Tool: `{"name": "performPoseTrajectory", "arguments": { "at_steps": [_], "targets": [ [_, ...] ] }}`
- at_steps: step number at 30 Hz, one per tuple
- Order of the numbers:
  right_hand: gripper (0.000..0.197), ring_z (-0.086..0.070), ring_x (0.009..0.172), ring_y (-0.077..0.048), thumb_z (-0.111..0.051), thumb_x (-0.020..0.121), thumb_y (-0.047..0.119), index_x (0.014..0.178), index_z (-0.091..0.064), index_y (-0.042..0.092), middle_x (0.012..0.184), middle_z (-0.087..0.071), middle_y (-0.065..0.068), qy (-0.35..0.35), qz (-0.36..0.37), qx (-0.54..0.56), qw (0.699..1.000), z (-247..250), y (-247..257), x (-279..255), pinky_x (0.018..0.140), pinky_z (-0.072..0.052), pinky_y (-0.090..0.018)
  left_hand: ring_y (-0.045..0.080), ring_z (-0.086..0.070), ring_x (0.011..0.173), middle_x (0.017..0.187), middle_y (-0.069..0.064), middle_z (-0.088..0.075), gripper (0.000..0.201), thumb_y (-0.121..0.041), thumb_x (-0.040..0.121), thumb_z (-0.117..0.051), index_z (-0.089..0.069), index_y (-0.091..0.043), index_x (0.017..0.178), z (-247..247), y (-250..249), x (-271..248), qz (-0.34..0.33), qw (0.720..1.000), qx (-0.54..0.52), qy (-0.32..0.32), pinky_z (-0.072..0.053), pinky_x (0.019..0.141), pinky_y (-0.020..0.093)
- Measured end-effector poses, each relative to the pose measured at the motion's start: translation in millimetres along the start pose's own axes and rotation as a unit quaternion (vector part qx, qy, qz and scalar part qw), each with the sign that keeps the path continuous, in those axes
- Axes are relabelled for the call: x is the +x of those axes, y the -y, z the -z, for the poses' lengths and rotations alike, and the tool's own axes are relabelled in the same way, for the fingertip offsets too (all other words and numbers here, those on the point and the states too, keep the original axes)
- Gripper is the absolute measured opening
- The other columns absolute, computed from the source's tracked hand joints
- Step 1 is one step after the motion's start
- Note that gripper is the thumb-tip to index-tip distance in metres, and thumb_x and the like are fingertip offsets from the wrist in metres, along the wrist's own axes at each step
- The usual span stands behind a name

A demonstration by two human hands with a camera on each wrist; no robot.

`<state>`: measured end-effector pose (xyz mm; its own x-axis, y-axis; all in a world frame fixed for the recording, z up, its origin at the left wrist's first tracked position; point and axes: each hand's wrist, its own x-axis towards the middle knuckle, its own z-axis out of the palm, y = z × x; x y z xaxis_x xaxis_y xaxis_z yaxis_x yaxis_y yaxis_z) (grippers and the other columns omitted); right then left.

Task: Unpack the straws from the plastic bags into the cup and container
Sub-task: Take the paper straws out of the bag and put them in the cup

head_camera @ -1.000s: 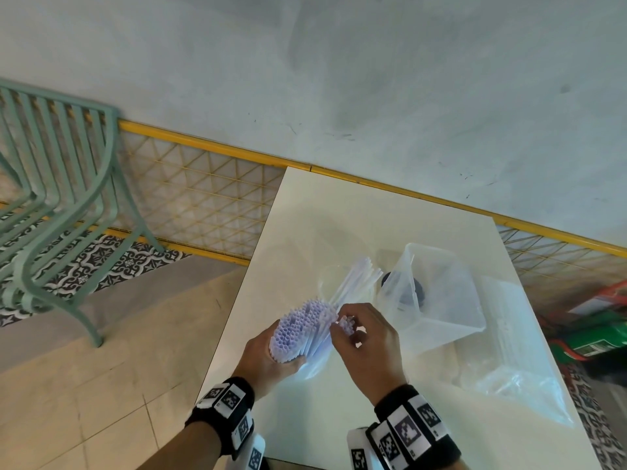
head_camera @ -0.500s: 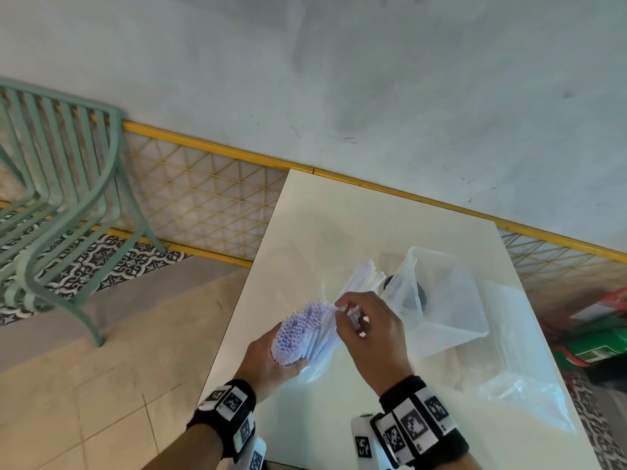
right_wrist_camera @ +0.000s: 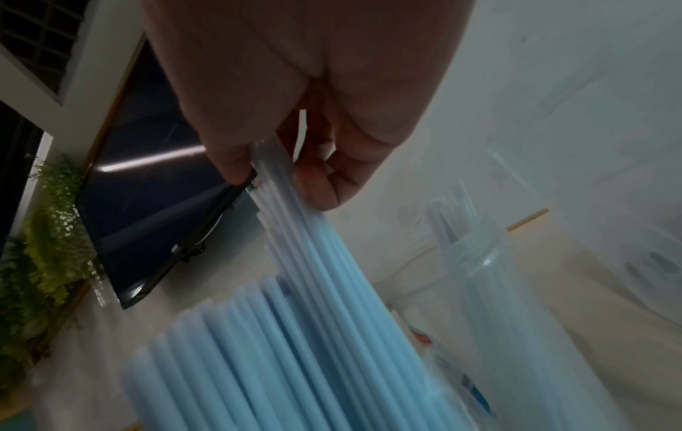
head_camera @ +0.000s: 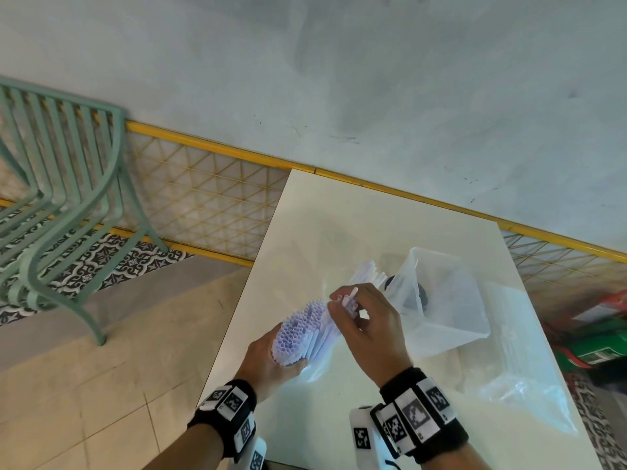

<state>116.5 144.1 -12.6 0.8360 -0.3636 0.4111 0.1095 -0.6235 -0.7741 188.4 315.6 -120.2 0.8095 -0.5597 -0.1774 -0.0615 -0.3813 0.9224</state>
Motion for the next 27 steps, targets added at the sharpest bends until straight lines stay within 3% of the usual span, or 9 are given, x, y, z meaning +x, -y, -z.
{"name": "performPoseTrajectory", "arguments": {
  "at_steps": [3, 5, 10, 13, 17, 22, 24, 27],
  "targets": [
    [0.022, -0.061, 0.066, -0.017, -0.073, 0.082, 0.035, 0.095, -0.07, 0.017, 0.095, -0.062, 0.009, 0.03, -0.016, -0.014, 0.999, -5, -4, -3, 0.055, -0.054, -0.036, -0.019, -0.057, 0.095, 0.101, -0.026, -0.064, 0.049, -0.03, 0.069, -0.085, -0.053, -0.046, 0.103, 0, -1, 0, 0.002, 1.0, -0.005, 0.001, -0.045, 0.076, 0.003],
    [0.018, -0.062, 0.066, -0.015, -0.077, 0.081, 0.028, 0.087, -0.07, 0.013, 0.091, -0.061, 0.007, 0.026, -0.008, -0.027, 0.999, -7, -4, -3, 0.055, -0.054, -0.035, -0.02, -0.056, 0.094, 0.1, -0.027, -0.063, 0.049, -0.029, 0.069, -0.084, -0.053, -0.047, 0.101, 0, -1, -1, 0.0, 1.0, -0.002, 0.001, -0.044, 0.074, 0.0],
    [0.023, -0.061, 0.064, -0.015, -0.072, 0.083, 0.032, 0.081, -0.068, 0.009, 0.087, -0.06, 0.004, 0.001, 0.01, -0.033, 0.999, -4, 2, 3, 0.051, -0.052, -0.035, -0.02, -0.056, 0.093, 0.094, -0.034, -0.065, 0.048, -0.027, 0.069, -0.084, -0.054, -0.044, 0.102, 0, -3, -1, -0.001, 1.0, -0.002, -0.006, -0.043, 0.073, -0.002],
    [0.023, -0.061, 0.069, -0.015, -0.077, 0.08, 0.032, 0.088, -0.068, 0.012, 0.092, -0.058, 0.006, 0.039, 0.002, -0.039, 0.998, -3, 3, 3, 0.055, -0.054, -0.03, -0.021, -0.056, 0.093, 0.097, -0.048, -0.057, 0.048, -0.026, 0.071, -0.083, -0.052, -0.045, 0.101, 0, -4, -2, -0.008, 1.0, -0.002, -0.002, -0.043, 0.072, -0.002],
    [0.016, -0.062, 0.069, -0.009, -0.081, 0.078, 0.016, 0.087, -0.068, 0.015, 0.082, -0.064, 0.007, 0.041, -0.009, -0.048, 0.998, -3, 5, 4, 0.059, -0.052, -0.021, -0.021, -0.056, 0.093, 0.098, -0.05, -0.055, 0.049, -0.026, 0.07, -0.084, -0.051, -0.047, 0.1, 0, -5, -2, -0.013, 1.0, -0.001, -0.003, -0.044, 0.073, -0.002],
    [0.011, -0.06, 0.06, -0.017, -0.075, 0.077, 0.007, 0.078, -0.065, 0.013, 0.072, -0.064, -0.002, 0.036, -0.036, -0.044, 0.998, 6, 17, 14, 0.057, -0.051, -0.034, -0.022, -0.056, 0.09, 0.095, -0.051, -0.055, 0.049, -0.024, 0.07, -0.084, -0.052, -0.045, 0.1, 1, -6, -3, -0.014, 1.0, -0.008, -0.003, -0.043, 0.071, -0.003],
    [0.013, -0.059, 0.059, -0.014, -0.074, 0.076, 0.003, 0.075, -0.065, 0.012, 0.069, -0.065, 0.0, 0.036, -0.041, -0.043, 0.998, 14, 24, 21, 0.056, -0.05, -0.03, -0.023, -0.056, 0.089, 0.094, -0.051, -0.055, 0.049, -0.022, 0.07, -0.084, -0.052, -0.044, 0.101, 1, -7, -3, -0.015, 1.0, -0.011, -0.004, -0.042, 0.071, -0.003],
    [0.011, -0.062, 0.063, -0.01, -0.075, 0.076, 0.006, 0.075, -0.068, 0.014, 0.066, -0.065, 0.006, 0.033, -0.051, -0.053, 0.997, 30, 37, 34, 0.055, -0.045, -0.012, -0.023, -0.056, 0.089, 0.094, -0.051, -0.055, 0.049, -0.023, 0.069, -0.085, -0.053, -0.043, 0.102, 1, -7, -3, -0.011, 1.0, -0.015, -0.003, -0.043, 0.07, -0.003]
  ]
}}
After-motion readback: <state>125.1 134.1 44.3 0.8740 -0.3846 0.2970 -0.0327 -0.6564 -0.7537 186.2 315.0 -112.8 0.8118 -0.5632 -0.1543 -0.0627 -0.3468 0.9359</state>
